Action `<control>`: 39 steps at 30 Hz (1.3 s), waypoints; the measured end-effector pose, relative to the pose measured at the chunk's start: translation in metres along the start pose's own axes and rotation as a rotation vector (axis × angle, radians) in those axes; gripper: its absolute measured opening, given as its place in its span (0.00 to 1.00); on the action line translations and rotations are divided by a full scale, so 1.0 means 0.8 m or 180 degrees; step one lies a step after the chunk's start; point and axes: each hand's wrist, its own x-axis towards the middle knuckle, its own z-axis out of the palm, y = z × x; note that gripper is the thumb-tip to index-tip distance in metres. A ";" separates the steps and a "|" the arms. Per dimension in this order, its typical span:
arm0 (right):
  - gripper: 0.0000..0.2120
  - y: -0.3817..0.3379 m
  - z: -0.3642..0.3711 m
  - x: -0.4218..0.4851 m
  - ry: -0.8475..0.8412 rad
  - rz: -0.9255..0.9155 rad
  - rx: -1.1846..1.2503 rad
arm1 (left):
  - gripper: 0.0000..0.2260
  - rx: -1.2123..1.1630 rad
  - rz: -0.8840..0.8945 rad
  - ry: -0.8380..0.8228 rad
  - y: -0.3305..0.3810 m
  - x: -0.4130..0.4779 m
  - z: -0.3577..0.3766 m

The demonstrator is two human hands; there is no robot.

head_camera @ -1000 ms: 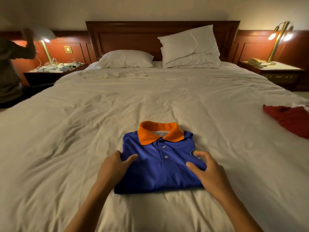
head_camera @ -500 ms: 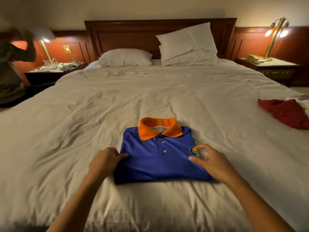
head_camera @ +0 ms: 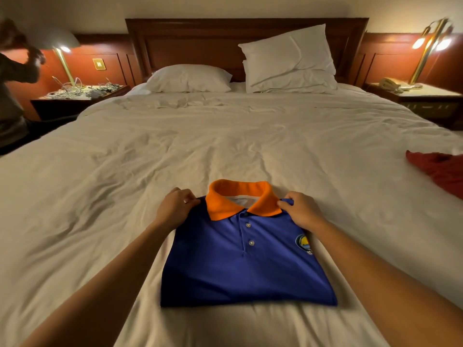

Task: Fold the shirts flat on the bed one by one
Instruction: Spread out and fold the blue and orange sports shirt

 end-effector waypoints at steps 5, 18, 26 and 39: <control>0.21 0.006 0.002 0.019 0.0345 -0.0145 -0.0229 | 0.08 -0.0315 -0.0241 0.0196 -0.012 0.019 0.002; 0.24 -0.054 -0.001 0.058 -0.0061 0.0121 -0.0157 | 0.16 -0.0011 0.0408 0.0207 0.061 0.035 0.010; 0.12 -0.057 0.003 0.072 0.0011 -0.0097 -0.0873 | 0.11 0.0290 0.0310 -0.0051 0.072 0.055 0.000; 0.17 -0.055 0.006 0.105 -0.0167 -0.0272 -0.0325 | 0.07 0.0632 0.0796 0.0353 0.103 0.041 0.022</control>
